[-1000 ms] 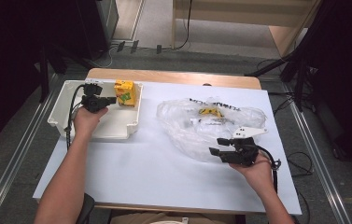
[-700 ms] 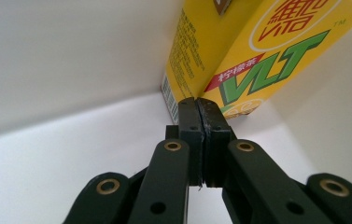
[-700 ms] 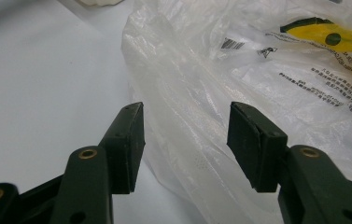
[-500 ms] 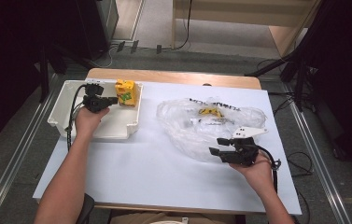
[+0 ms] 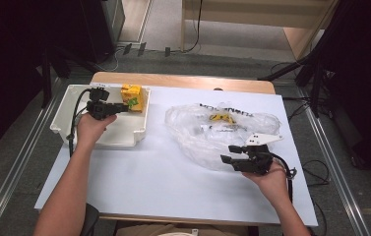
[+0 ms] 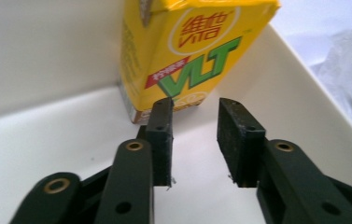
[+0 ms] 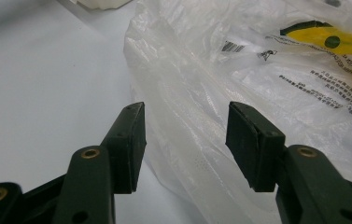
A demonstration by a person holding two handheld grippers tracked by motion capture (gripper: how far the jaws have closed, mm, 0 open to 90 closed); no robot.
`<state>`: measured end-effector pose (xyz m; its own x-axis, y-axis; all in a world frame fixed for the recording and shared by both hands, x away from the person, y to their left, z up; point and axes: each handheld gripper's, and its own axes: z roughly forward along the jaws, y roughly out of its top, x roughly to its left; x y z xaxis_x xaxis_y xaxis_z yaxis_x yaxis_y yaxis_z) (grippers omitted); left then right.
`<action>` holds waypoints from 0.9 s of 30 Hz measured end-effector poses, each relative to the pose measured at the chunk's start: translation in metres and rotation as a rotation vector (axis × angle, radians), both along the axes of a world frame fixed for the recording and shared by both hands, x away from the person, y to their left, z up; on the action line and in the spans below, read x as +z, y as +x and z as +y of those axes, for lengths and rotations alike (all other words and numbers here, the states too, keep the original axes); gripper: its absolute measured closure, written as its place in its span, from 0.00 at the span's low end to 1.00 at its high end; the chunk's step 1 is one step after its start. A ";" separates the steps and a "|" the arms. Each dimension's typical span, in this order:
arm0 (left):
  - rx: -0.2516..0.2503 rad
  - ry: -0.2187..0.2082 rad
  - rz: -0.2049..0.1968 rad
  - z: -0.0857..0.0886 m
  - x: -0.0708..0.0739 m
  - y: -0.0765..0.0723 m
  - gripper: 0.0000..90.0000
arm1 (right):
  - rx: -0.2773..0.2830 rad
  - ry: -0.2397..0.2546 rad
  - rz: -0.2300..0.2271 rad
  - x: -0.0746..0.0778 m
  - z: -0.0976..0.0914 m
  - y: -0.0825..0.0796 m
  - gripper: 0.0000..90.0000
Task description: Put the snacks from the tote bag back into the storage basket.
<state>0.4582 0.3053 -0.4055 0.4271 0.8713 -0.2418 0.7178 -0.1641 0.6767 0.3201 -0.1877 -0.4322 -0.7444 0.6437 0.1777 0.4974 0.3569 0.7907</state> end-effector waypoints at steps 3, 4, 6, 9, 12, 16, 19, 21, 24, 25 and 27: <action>-0.023 0.016 -0.013 -0.004 0.004 -0.005 0.65 | 0.003 0.002 -0.003 0.000 0.000 0.000 0.54; -0.033 0.024 -0.012 -0.005 0.005 -0.007 0.64 | 0.004 0.002 -0.003 0.000 0.000 0.000 0.54; -0.042 0.035 -0.012 -0.008 0.007 -0.010 0.61 | 0.007 0.003 -0.006 0.000 0.000 0.001 0.54; -0.050 0.040 -0.010 -0.012 0.010 -0.014 0.58 | 0.008 0.006 -0.005 0.000 0.001 0.001 0.54; -0.058 0.034 -0.010 -0.015 0.014 -0.017 0.55 | 0.011 0.006 -0.006 0.000 0.002 0.002 0.54; -0.082 0.024 0.014 -0.018 0.017 -0.021 0.54 | 0.013 0.003 0.000 0.000 0.003 0.003 0.54; -0.090 0.027 0.015 -0.022 0.022 -0.025 0.54 | 0.017 0.000 0.002 0.000 0.004 0.003 0.54; -0.101 0.029 0.008 -0.025 0.025 -0.028 0.53 | 0.022 -0.001 -0.003 0.000 0.005 0.004 0.54; -0.116 0.027 -0.002 -0.029 0.030 -0.033 0.52 | 0.019 0.005 0.010 0.001 0.005 0.004 0.54; -0.121 0.025 -0.006 -0.031 0.031 -0.034 0.52 | 0.014 0.014 0.021 0.001 0.005 0.005 0.54; -0.132 0.019 -0.010 -0.035 0.035 -0.037 0.52 | 0.016 0.017 0.024 0.002 0.006 0.005 0.54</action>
